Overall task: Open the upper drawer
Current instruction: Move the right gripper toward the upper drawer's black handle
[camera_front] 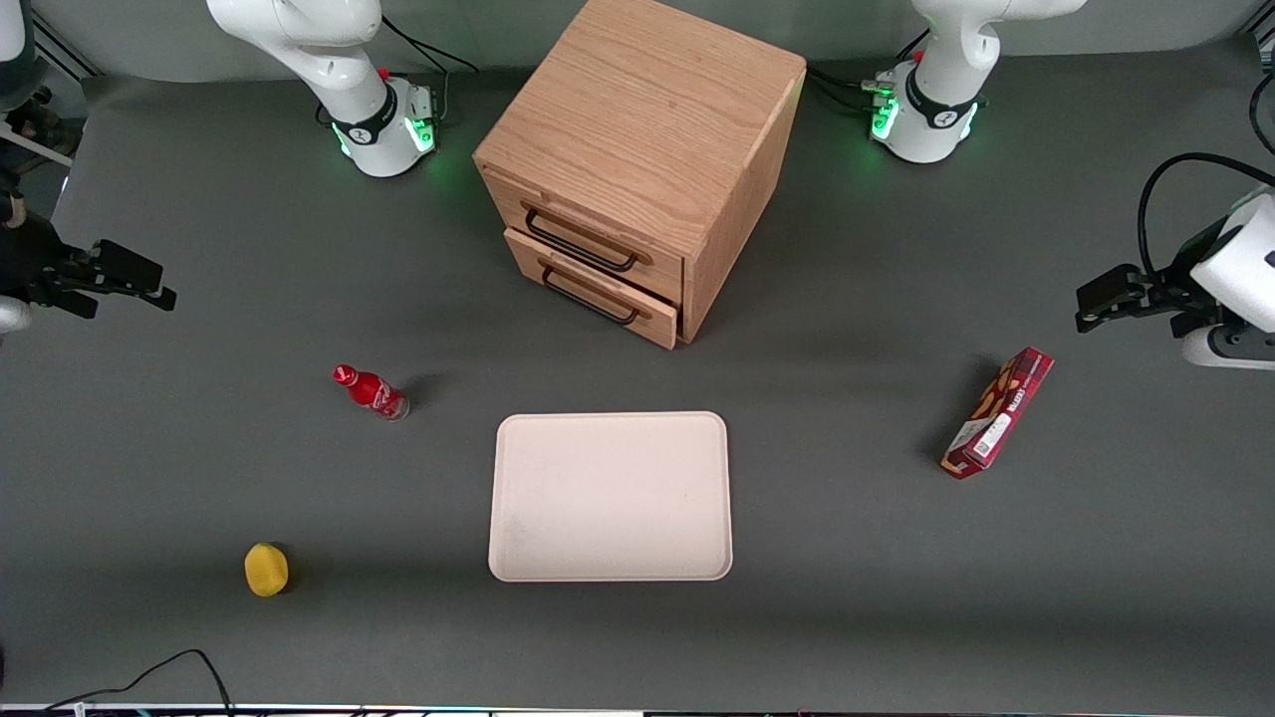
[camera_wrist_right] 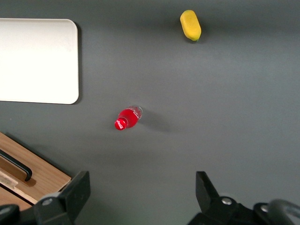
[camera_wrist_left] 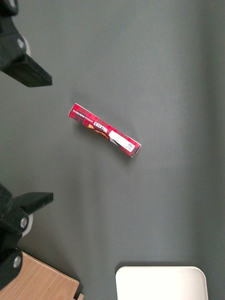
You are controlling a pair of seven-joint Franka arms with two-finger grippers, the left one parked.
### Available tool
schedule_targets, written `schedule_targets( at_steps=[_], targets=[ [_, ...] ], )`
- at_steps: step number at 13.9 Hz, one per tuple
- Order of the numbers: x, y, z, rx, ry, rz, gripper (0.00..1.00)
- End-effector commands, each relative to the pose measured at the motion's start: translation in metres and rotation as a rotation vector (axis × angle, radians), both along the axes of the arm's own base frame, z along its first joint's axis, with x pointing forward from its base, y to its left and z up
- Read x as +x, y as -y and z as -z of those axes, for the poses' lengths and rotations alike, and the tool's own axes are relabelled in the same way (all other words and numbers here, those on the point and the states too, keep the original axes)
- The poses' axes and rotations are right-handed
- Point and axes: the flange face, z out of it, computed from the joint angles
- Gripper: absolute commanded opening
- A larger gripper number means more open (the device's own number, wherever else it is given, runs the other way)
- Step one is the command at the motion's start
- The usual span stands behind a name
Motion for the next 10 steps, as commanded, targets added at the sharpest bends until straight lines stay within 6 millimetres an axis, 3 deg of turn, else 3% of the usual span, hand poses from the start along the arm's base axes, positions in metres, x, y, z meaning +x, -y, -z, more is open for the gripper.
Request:
schedule_targets(
  at_steps=[1, 4, 10],
  targets=[
    [-0.003, -0.008, -0.005, 0.000, 0.006, 0.008, 1.00],
    [-0.003, -0.018, -0.010, 0.002, 0.010, -0.011, 1.00],
    [-0.008, -0.139, -0.005, 0.031, 0.004, -0.221, 1.00]
  ],
)
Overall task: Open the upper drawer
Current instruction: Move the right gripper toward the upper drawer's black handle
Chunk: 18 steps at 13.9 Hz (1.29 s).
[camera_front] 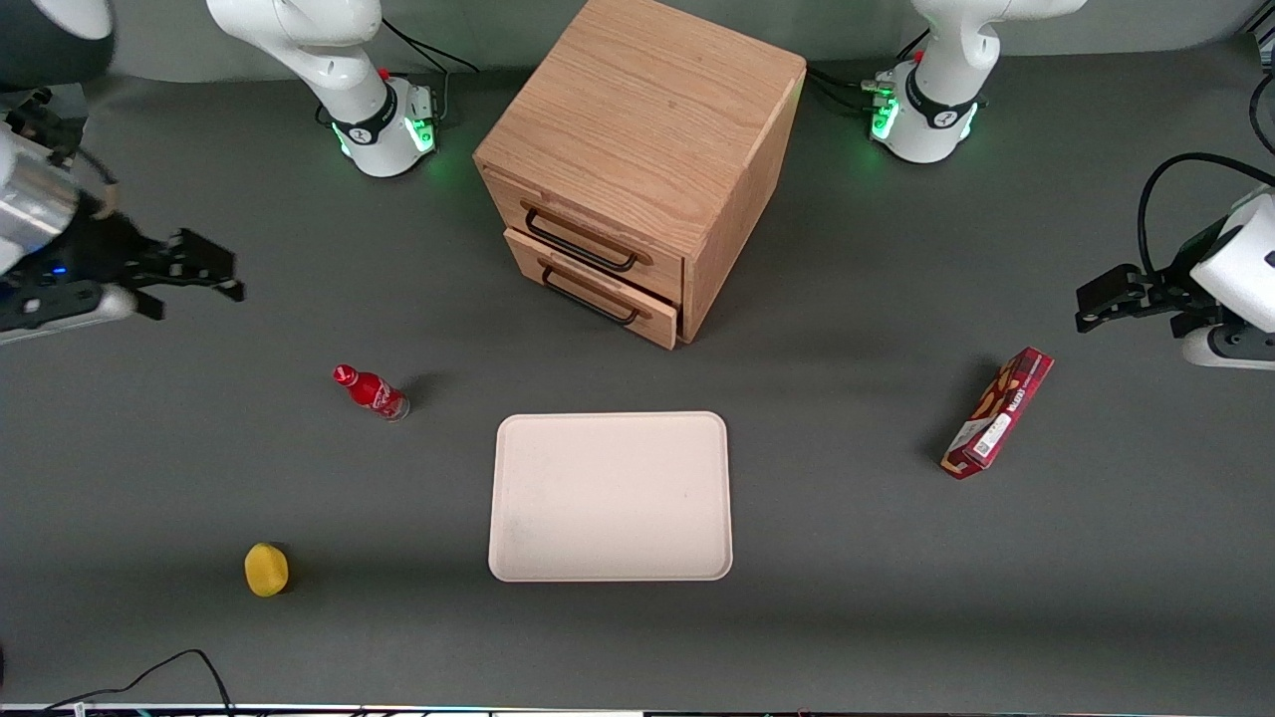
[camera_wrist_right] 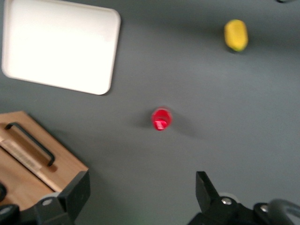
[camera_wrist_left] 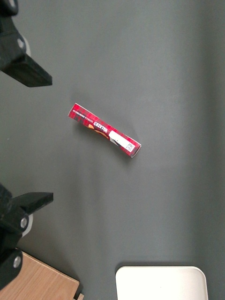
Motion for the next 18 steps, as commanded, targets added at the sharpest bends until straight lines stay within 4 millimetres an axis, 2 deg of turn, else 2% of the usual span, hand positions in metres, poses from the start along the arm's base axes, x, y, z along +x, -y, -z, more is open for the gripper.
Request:
schedule_targets(
  at_steps=[1, 2, 4, 6, 9, 10, 12, 14, 18],
  targets=[
    [0.000, -0.053, 0.009, 0.020, -0.019, -0.065, 1.00],
    [0.000, -0.072, 0.013, 0.021, -0.024, -0.084, 1.00],
    [0.005, -0.092, 0.016, 0.044, -0.033, -0.118, 1.00],
    [-0.002, -0.125, 0.019, 0.052, -0.036, -0.186, 1.00],
    [0.000, -0.155, 0.040, 0.069, -0.060, -0.246, 1.00],
    [-0.003, -0.171, 0.042, 0.069, -0.047, -0.273, 1.00],
    [0.002, -0.187, 0.059, 0.076, -0.042, -0.301, 1.00],
    [-0.008, -0.221, 0.072, 0.030, -0.034, -0.393, 1.00],
    [-0.027, -0.270, 0.086, 0.034, -0.030, -0.619, 1.00]
  ],
)
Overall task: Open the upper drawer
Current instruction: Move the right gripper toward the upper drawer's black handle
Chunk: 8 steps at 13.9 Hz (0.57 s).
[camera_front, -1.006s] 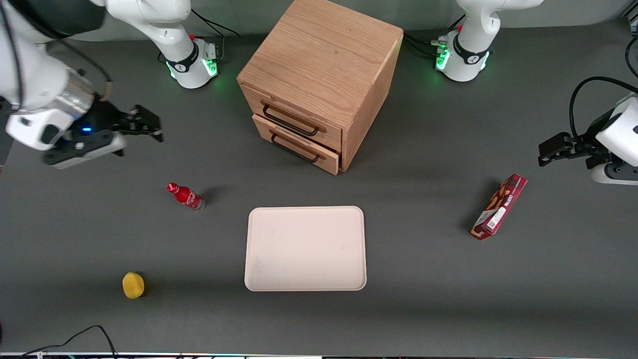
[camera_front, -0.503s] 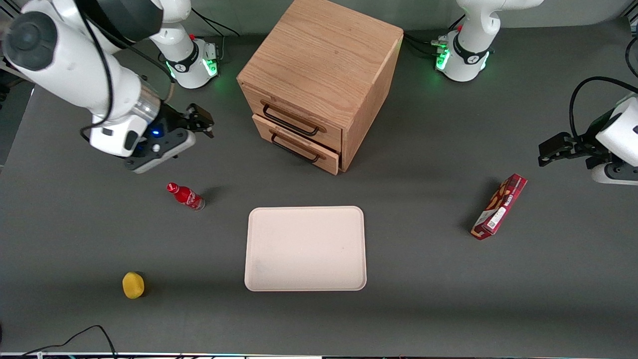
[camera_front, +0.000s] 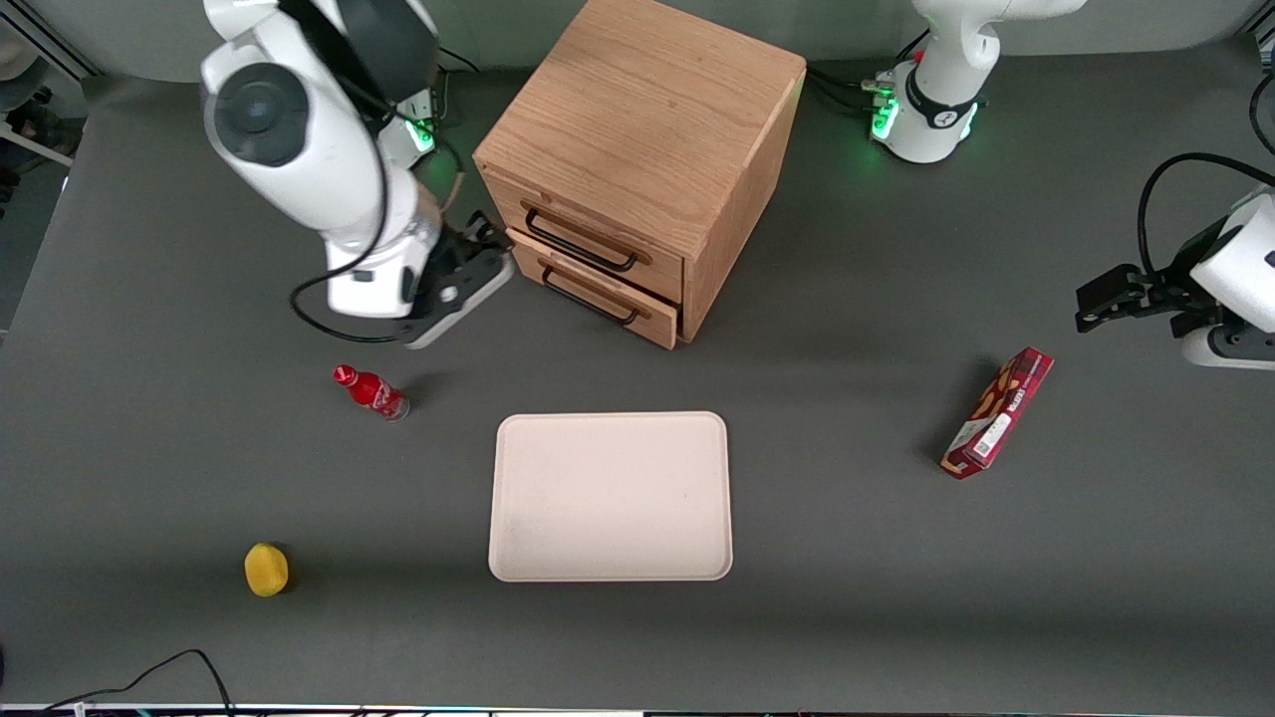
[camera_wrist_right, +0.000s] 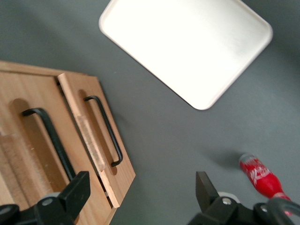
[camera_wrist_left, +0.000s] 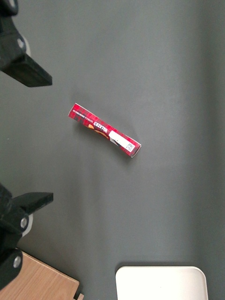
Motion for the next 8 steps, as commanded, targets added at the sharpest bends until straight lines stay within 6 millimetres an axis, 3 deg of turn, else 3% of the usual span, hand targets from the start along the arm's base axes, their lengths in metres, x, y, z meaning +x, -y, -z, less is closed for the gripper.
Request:
schedule_targets(
  at_steps=[1, 4, 8],
  targets=[
    [-0.009, -0.035, 0.004, 0.008, 0.011, -0.177, 1.00],
    [-0.023, -0.057, 0.019, 0.015, -0.008, -0.309, 1.00],
    [-0.033, -0.063, 0.051, 0.019, -0.032, -0.352, 1.00]
  ],
)
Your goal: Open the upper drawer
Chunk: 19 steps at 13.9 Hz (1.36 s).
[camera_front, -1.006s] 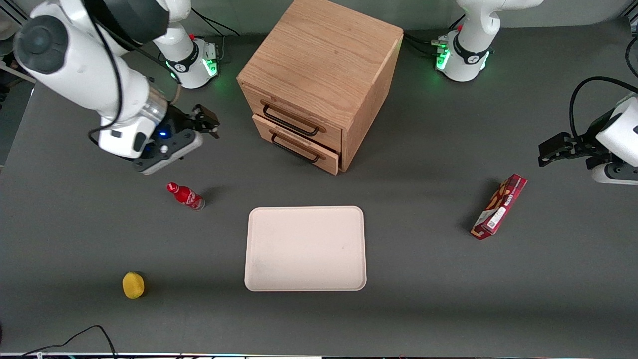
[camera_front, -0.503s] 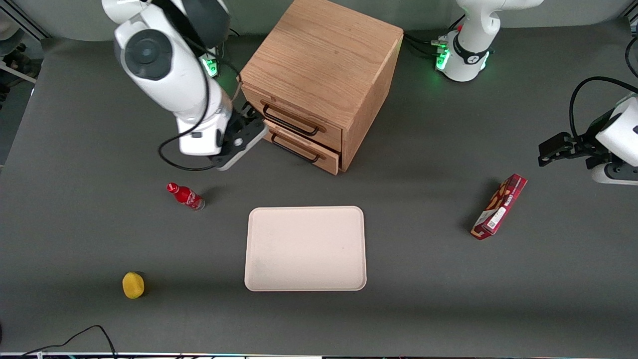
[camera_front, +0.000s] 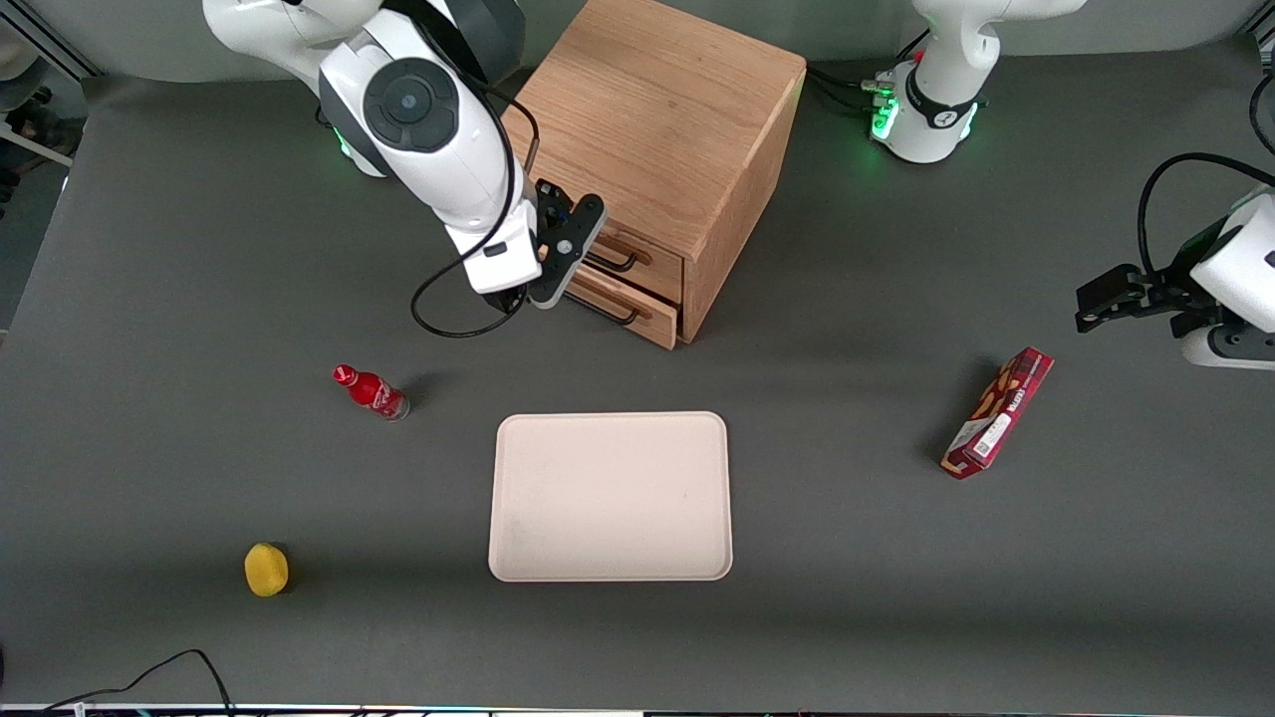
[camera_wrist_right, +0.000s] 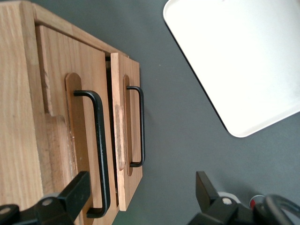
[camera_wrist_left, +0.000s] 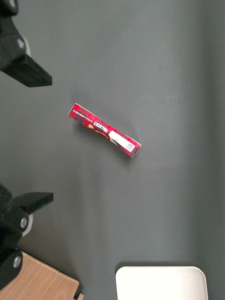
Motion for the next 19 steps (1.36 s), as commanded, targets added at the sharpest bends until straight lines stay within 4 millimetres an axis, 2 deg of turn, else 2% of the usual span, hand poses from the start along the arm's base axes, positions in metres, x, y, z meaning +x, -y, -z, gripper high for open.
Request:
schedule_targets(
  at_steps=[1, 4, 19],
  targets=[
    [-0.009, -0.008, 0.025, 0.012, -0.011, -0.047, 1.00],
    [-0.008, -0.011, 0.041, 0.018, -0.048, -0.041, 1.00],
    [-0.008, -0.017, 0.077, 0.051, -0.162, -0.038, 1.00]
  ],
)
